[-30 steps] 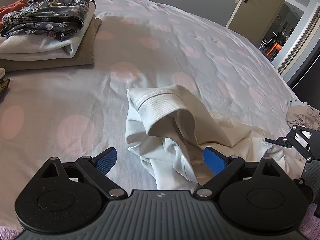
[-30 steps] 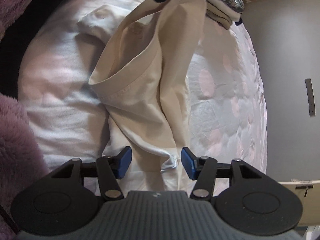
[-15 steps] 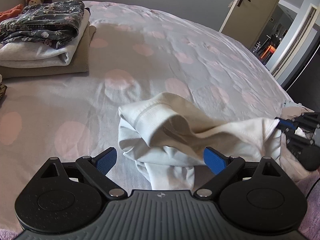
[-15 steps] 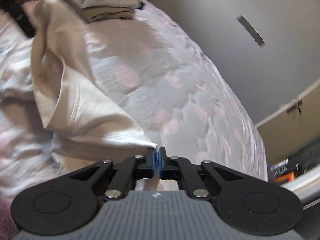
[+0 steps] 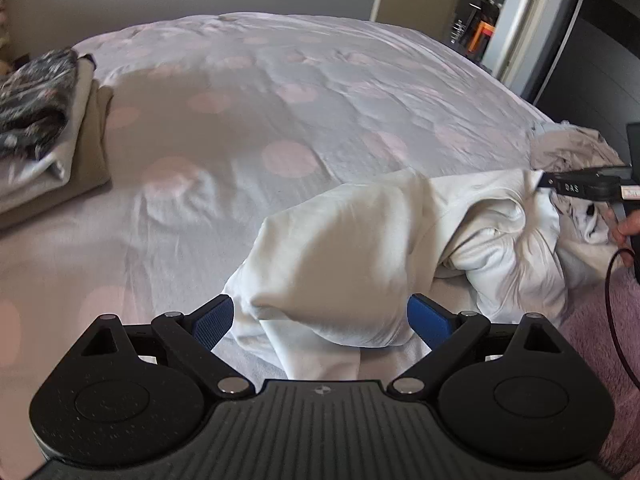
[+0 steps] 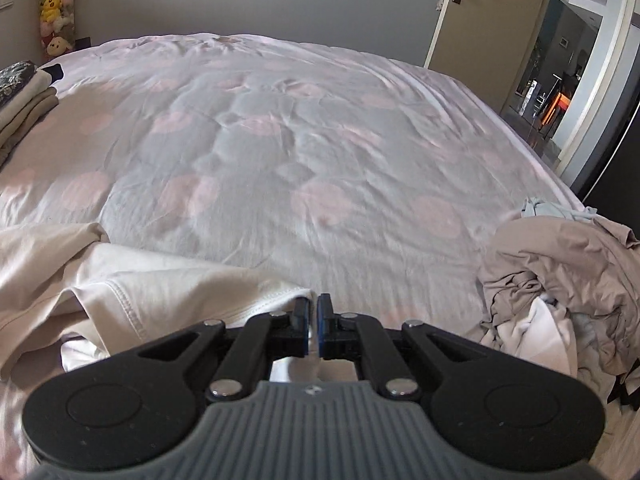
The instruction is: Fold clothes
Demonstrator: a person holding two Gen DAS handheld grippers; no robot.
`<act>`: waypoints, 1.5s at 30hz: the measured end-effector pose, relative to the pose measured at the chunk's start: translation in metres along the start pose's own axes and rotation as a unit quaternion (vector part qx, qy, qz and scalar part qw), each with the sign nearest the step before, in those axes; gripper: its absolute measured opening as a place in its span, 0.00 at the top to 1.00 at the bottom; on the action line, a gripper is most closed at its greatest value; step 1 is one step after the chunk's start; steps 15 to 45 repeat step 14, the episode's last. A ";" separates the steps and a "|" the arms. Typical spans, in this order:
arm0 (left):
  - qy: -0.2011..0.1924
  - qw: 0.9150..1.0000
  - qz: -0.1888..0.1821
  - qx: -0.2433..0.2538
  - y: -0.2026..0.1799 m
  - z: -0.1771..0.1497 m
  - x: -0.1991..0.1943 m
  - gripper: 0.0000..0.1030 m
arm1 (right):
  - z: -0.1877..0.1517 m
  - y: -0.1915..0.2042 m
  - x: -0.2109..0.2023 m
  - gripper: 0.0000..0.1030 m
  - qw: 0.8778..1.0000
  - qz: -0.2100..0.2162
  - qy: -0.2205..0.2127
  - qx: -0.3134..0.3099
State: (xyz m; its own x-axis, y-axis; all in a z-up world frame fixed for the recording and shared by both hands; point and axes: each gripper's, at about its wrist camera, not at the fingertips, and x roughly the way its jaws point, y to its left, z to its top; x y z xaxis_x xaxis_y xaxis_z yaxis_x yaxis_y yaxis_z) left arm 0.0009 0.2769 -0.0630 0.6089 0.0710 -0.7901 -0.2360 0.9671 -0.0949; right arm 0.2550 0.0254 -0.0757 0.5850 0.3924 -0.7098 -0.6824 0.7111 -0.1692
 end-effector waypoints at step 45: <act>0.052 0.858 0.106 0.500 -0.074 -0.046 0.034 0.25 | -0.005 -0.005 0.003 0.95 0.999 0.016 -0.026 0.022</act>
